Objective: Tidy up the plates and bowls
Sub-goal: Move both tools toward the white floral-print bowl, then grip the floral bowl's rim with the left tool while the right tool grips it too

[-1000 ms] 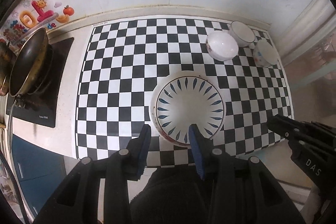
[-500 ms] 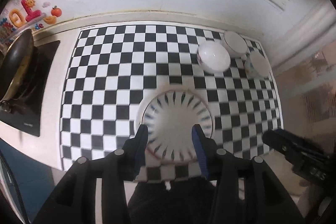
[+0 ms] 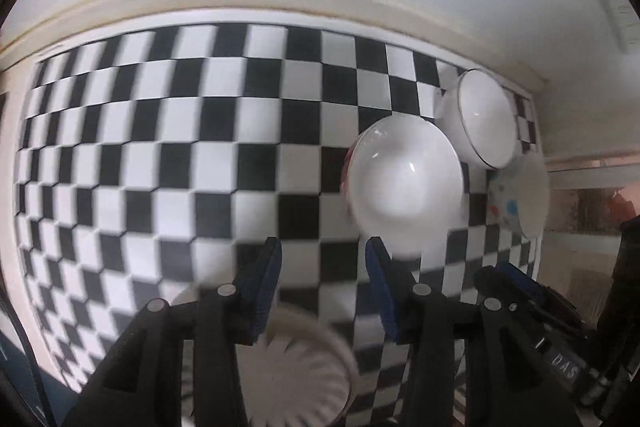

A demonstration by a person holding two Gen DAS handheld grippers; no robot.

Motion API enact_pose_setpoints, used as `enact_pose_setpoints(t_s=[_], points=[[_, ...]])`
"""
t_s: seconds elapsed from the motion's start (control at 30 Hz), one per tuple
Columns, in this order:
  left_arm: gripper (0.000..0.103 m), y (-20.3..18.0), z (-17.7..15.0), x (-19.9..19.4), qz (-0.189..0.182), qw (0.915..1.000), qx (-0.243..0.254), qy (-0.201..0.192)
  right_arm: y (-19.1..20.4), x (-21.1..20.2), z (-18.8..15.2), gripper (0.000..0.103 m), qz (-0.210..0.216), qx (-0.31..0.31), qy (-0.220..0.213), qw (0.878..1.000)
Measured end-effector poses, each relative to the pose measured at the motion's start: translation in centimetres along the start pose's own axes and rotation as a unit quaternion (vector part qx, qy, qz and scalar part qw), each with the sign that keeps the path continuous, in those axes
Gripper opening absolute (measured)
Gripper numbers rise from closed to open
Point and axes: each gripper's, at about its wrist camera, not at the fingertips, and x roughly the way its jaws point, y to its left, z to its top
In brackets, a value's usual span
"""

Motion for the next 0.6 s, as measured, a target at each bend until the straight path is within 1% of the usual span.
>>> enact_pose_setpoints(t_s=[0.17, 0.2, 0.23, 0.3, 0.37, 0.4, 0.47, 0.5, 0.53, 0.57, 0.6], points=[[0.041, -1.5, 3.0, 4.9, 0.003, 0.9994, 0.006, 0.034, -1.2, 4.4, 4.3, 0.056, -0.002, -0.007, 0.025, 1.0], [0.041, -1.6, 3.3, 5.6, 0.0, 0.9993, 0.003, 0.038, -1.2, 5.1, 5.0, 0.053, 0.0, -0.01, 0.031, 0.999], [0.041, -1.7, 3.6, 6.1, 0.0, 0.9992, 0.001, 0.039, -1.3, 5.7, 5.3, 0.052, 0.0, -0.012, 0.036, 0.999], [0.041, -2.0, 4.0, 6.8, 0.011, 0.9992, 0.003, 0.038, -1.3, 7.1, 6.3, 0.051, -0.003, -0.02, 0.047, 0.999], [0.041, -2.2, 4.2, 7.4, 0.018, 0.9991, 0.007, 0.037, -1.2, 7.9, 6.5, 0.049, -0.008, -0.027, 0.053, 0.998], [0.041, -2.3, 4.2, 7.5, 0.02, 0.9991, 0.006, 0.038, -1.1, 8.4, 6.7, 0.04, -0.009, -0.031, 0.058, 0.998], [0.041, -2.4, 4.2, 7.8, 0.018, 0.9992, 0.005, 0.036, -1.2, 8.9, 6.8, 0.032, -0.007, -0.034, 0.064, 0.997], [0.038, -2.5, 4.2, 7.9, 0.019, 0.9992, 0.006, 0.035, -1.2, 9.3, 7.0, 0.027, -0.006, -0.035, 0.067, 0.997], [0.028, -2.6, 4.0, 8.0, 0.02, 0.9992, 0.007, 0.034, -1.1, 9.4, 7.1, 0.024, -0.005, -0.036, 0.066, 0.997], [0.022, -2.7, 3.9, 8.2, 0.017, 0.9991, 0.008, 0.037, -1.0, 9.6, 7.1, 0.018, -0.005, -0.038, 0.067, 0.997], [0.02, -2.9, 3.9, 8.2, 0.013, 0.9991, 0.009, 0.038, -0.9, 9.7, 7.1, 0.011, -0.004, -0.04, 0.068, 0.997]])
